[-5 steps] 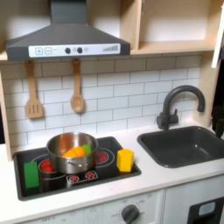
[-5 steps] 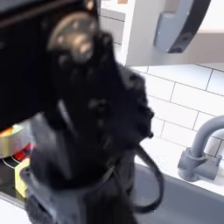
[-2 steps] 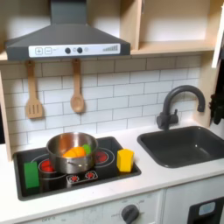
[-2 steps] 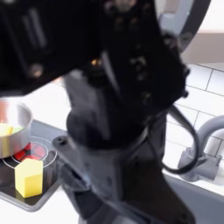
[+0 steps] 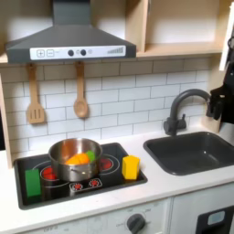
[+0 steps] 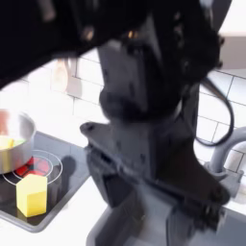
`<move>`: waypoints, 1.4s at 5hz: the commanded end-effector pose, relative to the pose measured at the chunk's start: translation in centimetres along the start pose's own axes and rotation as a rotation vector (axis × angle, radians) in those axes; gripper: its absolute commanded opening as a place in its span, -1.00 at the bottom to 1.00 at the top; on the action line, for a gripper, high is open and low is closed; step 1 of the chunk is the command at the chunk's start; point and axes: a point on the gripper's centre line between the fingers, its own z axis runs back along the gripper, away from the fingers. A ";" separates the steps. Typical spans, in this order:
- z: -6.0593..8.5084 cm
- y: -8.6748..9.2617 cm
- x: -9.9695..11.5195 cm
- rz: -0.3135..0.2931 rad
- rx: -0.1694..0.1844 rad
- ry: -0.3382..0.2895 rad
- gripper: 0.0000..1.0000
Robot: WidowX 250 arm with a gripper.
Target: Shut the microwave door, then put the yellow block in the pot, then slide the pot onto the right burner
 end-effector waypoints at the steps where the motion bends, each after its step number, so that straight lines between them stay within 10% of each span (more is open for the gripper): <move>1: -0.2 1.9 2.1 0.046 0.013 -0.006 1.00; 7: -1.6 5.0 6.1 0.116 0.001 0.010 1.00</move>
